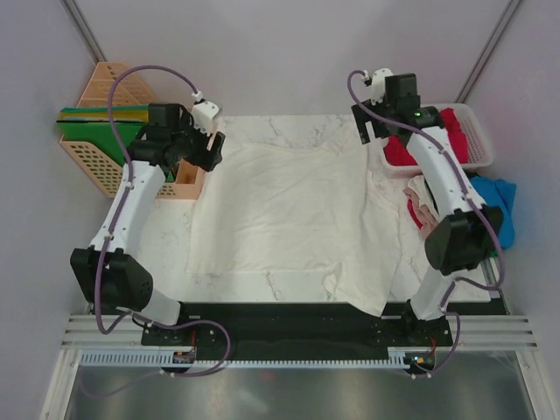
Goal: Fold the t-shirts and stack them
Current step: Flatten out the tshirt
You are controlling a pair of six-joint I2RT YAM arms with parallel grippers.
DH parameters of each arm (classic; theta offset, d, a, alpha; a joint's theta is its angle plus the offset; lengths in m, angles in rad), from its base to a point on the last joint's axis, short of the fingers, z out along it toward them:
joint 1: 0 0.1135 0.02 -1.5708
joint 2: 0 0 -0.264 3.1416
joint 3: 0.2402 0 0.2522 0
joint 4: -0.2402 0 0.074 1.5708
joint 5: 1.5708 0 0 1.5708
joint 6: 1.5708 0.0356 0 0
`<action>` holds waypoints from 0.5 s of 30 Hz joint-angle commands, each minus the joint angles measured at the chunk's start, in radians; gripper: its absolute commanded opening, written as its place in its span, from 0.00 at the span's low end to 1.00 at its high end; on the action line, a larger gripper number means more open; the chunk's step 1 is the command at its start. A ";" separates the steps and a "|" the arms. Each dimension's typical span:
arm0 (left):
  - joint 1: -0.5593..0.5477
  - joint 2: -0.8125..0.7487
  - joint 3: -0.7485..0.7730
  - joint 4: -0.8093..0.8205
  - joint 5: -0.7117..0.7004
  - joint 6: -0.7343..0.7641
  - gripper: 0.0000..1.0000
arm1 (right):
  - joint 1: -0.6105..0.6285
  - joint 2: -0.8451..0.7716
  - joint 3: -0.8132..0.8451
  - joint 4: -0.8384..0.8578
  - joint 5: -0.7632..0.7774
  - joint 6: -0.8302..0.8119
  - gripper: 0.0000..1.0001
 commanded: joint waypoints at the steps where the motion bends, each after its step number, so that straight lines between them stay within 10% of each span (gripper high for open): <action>1: -0.002 -0.041 0.088 -0.610 0.295 0.135 0.79 | -0.008 -0.213 -0.015 -0.438 -0.361 -0.079 0.98; 4: 0.000 0.009 0.061 -0.786 0.325 0.183 0.82 | -0.008 -0.249 -0.088 -0.717 -0.438 -0.224 0.98; 15: -0.026 -0.366 -0.474 -0.517 0.164 0.210 0.87 | 0.001 -0.663 -0.662 -0.712 -0.352 -0.460 0.77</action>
